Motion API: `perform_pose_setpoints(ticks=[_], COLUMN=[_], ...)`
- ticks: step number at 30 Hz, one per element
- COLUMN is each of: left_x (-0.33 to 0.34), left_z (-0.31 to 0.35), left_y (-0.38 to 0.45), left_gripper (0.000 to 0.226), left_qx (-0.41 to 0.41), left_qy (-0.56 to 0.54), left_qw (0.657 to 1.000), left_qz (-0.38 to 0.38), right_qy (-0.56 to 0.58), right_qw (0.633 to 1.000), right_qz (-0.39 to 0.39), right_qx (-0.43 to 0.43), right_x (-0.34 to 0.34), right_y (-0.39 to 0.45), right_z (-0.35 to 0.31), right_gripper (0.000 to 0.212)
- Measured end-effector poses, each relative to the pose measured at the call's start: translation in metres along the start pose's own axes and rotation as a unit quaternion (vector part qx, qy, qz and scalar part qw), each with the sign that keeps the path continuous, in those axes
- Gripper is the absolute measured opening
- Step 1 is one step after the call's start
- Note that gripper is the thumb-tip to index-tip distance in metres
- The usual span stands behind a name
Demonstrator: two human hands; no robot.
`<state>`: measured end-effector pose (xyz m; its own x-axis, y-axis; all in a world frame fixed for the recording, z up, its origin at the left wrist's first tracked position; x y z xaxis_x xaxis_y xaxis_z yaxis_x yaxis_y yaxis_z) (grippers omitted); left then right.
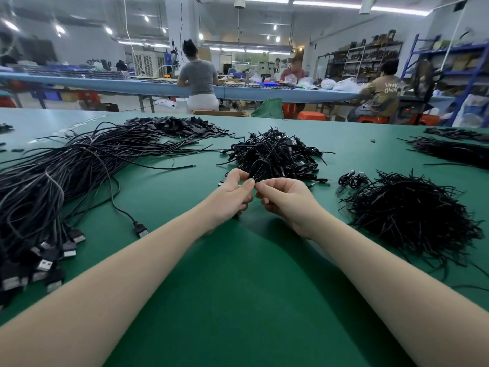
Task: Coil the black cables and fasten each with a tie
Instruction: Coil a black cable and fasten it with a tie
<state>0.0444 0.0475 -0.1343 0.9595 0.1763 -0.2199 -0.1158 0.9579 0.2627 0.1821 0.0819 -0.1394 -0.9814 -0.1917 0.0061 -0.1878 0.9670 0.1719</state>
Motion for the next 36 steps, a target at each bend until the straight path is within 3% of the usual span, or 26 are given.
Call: perform_pose_setpoints(ticks=[5,9,11,12,14,15,16,18,20,23,25,29,33,36], left_x=[0.003,0.007,0.008,0.007,-0.001,-0.007,-0.015,-0.027,-0.031,-0.026,-0.026,-0.026,-0.025,-0.021], left_z=[-0.001,0.003,0.007,0.010,0.021,0.025,0.027,0.030,0.030,0.032,0.033,0.034,0.032,0.026], left_y=[-0.001,0.000,0.002,0.003,0.001,0.000,0.000,0.004,0.006,0.008,0.008,0.004,0.006,0.008], left_gripper=[0.012,0.020,0.025,0.027,0.032,0.036,0.040,0.048,0.046,0.026,0.037,0.030,0.019,0.018], left_qx=[-0.013,-0.022,-0.061,-0.111,-0.259,-0.312,-0.331,-0.309,-0.239,-0.096,0.003,0.118,0.104,0.060], left_qy=[0.002,0.055,0.125,0.141,0.112,0.091,0.071,0.028,0.005,0.021,0.048,0.099,0.065,0.083], left_qw=[1.000,0.996,0.987,0.981,0.959,0.944,0.936,0.945,0.969,0.995,0.998,0.988,0.991,0.992], left_qz=[0.014,0.071,0.086,0.069,-0.018,-0.066,-0.095,-0.101,-0.066,-0.026,-0.030,-0.015,0.047,0.074], right_qy=[-0.136,-0.272,-0.382,-0.441,-0.513,-0.513,-0.497,-0.419,-0.337,-0.301,-0.259,-0.216,-0.227,-0.304], right_qw=[0.981,0.923,0.854,0.793,0.669,0.642,0.652,0.750,0.844,0.897,0.924,0.945,0.943,0.902], right_qz=[0.054,0.112,0.107,0.108,0.109,0.102,0.085,0.066,0.087,0.128,0.123,0.079,0.092,0.119], right_qx=[-0.129,-0.249,-0.336,-0.406,-0.527,-0.561,-0.567,-0.508,-0.408,-0.298,-0.254,-0.231,-0.226,-0.283], right_x=[-0.004,-0.001,0.002,0.005,0.007,0.006,0.006,0.007,0.004,-0.001,-0.005,0.000,0.004,0.005], right_y=[0.002,0.000,-0.006,-0.010,-0.019,-0.020,-0.021,-0.020,-0.013,-0.002,0.002,-0.003,-0.004,-0.008], right_z=[-0.006,-0.013,-0.016,-0.018,-0.022,-0.023,-0.024,-0.025,-0.021,-0.013,-0.011,-0.011,-0.012,-0.014], right_gripper=[0.014,0.014,0.012,0.010,0.012,0.015,0.014,0.008,0.011,0.014,0.009,0.022,0.026,0.013])
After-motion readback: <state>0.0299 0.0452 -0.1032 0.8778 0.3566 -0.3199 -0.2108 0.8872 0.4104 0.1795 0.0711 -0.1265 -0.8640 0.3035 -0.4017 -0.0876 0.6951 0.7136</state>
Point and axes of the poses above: each hand's wrist, its own y-axis towards the middle knuckle, its own x-axis out of the palm, z = x × y, the point moved 2 cm from there along y, towards the middle knuckle, and after that the axes turned 11 degrees about z, right-handed, at the moved point
